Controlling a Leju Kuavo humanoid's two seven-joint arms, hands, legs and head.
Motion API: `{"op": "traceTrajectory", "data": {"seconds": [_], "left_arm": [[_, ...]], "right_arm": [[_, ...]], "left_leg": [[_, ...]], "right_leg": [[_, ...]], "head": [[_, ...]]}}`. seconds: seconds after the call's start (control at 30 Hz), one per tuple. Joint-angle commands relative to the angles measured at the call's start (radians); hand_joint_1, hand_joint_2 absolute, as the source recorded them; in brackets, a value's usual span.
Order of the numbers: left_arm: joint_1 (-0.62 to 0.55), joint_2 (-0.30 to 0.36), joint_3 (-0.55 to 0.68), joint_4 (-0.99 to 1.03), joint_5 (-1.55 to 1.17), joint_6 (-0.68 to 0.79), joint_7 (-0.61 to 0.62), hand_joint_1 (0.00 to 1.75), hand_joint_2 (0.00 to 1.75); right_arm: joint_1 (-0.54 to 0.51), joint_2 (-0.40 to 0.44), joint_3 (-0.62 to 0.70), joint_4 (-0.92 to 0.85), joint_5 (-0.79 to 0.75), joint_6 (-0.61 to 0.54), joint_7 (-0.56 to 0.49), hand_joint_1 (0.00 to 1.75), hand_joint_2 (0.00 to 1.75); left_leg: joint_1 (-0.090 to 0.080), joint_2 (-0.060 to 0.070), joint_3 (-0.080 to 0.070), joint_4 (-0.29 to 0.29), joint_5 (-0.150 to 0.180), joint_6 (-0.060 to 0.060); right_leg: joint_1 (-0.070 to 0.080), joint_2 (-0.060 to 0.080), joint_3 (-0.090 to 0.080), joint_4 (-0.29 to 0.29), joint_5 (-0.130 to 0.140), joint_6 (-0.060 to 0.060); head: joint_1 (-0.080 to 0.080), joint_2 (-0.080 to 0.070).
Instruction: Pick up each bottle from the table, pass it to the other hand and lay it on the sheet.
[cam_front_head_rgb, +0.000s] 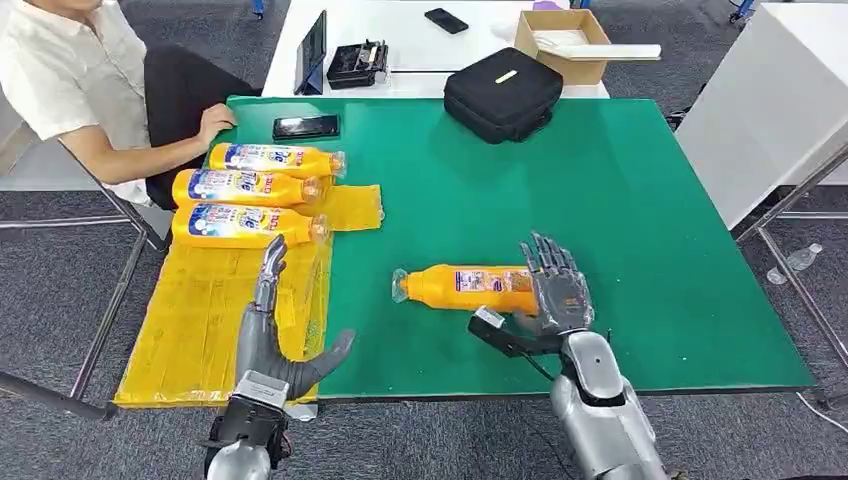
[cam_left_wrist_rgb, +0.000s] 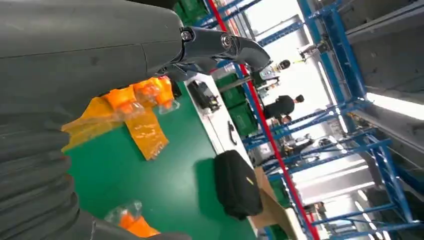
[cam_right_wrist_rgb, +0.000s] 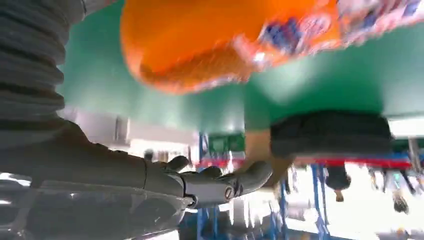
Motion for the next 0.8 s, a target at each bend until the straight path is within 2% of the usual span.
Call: {"op": "traceTrajectory", "data": {"seconds": [0.03,0.53,0.8], "left_arm": [[-0.050,-0.044,-0.060,0.051,0.017,-0.004,0.024,0.00,1.75],[-0.061,-0.039,-0.094,0.049,0.006,-0.012,0.044,0.00,1.75],[-0.061,-0.038,-0.093,0.044,-0.011,-0.008,0.059,0.00,1.75]], "right_arm": [[-0.104,0.022,0.041,0.263,-0.039,-0.015,-0.043,0.00,1.75],[-0.122,0.037,0.087,0.301,-0.084,-0.039,-0.083,0.00,1.75],[-0.165,0.027,0.131,0.387,-0.058,-0.010,-0.019,0.00,1.75]], "left_leg": [[0.001,0.003,0.004,0.000,-0.002,0.000],[0.001,0.000,0.001,0.000,-0.001,0.000],[0.001,0.001,0.003,0.001,-0.001,0.000]], "right_leg": [[0.002,0.001,0.005,-0.001,-0.001,-0.004],[0.001,-0.001,0.002,0.000,-0.001,-0.003],[0.001,-0.001,0.003,0.000,-0.001,-0.003]], "head": [[0.000,0.000],[0.000,0.000],[0.000,0.000]]}}
